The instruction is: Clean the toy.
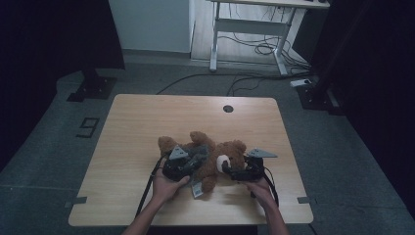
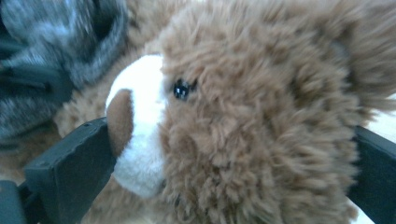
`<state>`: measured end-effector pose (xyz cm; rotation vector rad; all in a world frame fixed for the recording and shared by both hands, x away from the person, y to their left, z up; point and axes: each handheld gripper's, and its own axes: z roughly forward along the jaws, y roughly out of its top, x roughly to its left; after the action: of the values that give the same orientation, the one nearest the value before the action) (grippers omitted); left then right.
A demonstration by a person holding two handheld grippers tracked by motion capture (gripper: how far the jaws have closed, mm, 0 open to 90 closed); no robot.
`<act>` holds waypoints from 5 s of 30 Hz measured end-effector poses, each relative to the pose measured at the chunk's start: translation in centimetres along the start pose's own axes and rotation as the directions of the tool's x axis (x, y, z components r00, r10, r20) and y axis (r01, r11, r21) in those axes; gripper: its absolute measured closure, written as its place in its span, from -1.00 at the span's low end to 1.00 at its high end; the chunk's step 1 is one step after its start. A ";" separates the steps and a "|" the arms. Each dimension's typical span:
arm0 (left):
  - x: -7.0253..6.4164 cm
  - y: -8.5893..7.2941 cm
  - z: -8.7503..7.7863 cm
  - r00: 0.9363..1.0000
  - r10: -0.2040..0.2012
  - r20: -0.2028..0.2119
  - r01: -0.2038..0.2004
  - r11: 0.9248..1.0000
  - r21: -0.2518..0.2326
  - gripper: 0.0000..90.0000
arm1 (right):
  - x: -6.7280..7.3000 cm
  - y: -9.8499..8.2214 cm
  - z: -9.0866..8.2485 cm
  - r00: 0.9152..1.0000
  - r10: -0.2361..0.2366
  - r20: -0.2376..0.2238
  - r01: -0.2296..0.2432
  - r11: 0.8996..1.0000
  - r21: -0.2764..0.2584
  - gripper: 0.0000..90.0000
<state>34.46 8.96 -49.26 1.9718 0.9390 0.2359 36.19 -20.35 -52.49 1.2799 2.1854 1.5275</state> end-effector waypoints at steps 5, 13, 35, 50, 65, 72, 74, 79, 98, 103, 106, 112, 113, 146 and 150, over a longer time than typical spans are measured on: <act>0.2 0.5 -0.7 0.999 -0.035 0.027 0.036 0.999 -0.022 0.66 | 0.1 -0.2 -0.4 1.000 -0.020 0.003 0.020 1.000 -0.010 -0.68; -2.9 5.4 -0.8 0.998 0.051 0.023 -0.050 0.998 -0.046 0.65 | 0.3 -0.8 -0.9 1.000 -0.022 0.021 0.023 0.999 -0.043 -0.45; -5.7 8.0 6.1 0.994 0.107 0.010 -0.108 0.990 0.093 0.66 | 1.4 -1.2 -1.0 0.994 -0.062 0.090 0.066 0.997 -0.037 -0.35; -0.7 5.2 -0.1 0.995 0.058 -0.080 -0.055 0.998 0.036 0.66 | 1.2 -1.3 -1.1 0.995 -0.043 0.086 0.047 0.998 -0.046 -0.37; 5.3 2.4 -4.2 0.983 -0.088 -0.161 0.093 0.995 0.024 0.66 | 1.2 -1.3 -1.0 0.996 -0.033 0.083 0.037 0.998 -0.049 -0.38; 1.2 4.6 -4.7 0.995 -0.001 -0.102 -0.006 0.998 -0.062 0.66 | 1.1 -1.3 -1.1 0.996 -0.036 0.080 0.040 0.998 -0.050 -0.38; -1.5 6.2 -3.8 0.996 0.057 -0.065 -0.062 0.995 -0.075 0.66 | 1.1 -1.3 -1.1 0.996 -0.035 0.080 0.040 0.998 -0.052 -0.38; -6.5 9.2 1.4 0.989 0.147 0.021 -0.147 0.989 -0.010 0.66 | 1.2 -1.3 -1.1 0.996 -0.039 0.079 0.043 0.998 -0.054 -0.39; -6.2 7.9 5.9 0.990 0.143 0.007 -0.142 0.984 0.110 0.66 | 1.3 -1.3 -0.8 0.995 -0.049 0.082 0.053 0.997 -0.050 -0.41; -3.6 7.0 4.3 0.995 0.095 -0.042 -0.090 0.991 0.100 0.66 | 1.2 -1.3 -0.8 0.996 -0.044 0.079 0.048 0.997 -0.055 -0.41; -2.3 6.3 3.2 0.997 0.065 -0.043 -0.061 0.995 0.082 0.66 | 1.2 -1.3 -0.9 0.996 -0.039 0.075 0.043 0.998 -0.053 -0.41; -1.6 6.0 1.1 0.995 0.061 -0.077 -0.057 0.997 0.050 0.66 | 1.2 -1.3 -0.9 0.997 -0.038 0.074 0.042 0.998 -0.053 -0.42; -1.5 6.1 1.0 0.995 0.061 -0.081 -0.058 0.997 0.046 0.66 | 1.2 -1.3 -0.9 0.997 -0.037 0.074 0.041 0.998 -0.054 -0.42; -3.6 7.6 3.9 0.992 0.107 -0.067 -0.100 0.990 0.101 0.66 | 0.9 -1.3 -1.0 0.998 -0.033 0.062 0.036 0.998 -0.052 -0.44; -1.6 6.3 1.6 0.996 0.060 -0.070 -0.056 0.997 0.057 0.66 | 0.9 -1.3 -1.0 0.998 -0.032 0.060 0.035 0.998 -0.052 -0.44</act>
<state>37.40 4.94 -44.84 2.0547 0.9438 0.3193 34.33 -20.50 -52.86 1.2499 2.1052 1.5053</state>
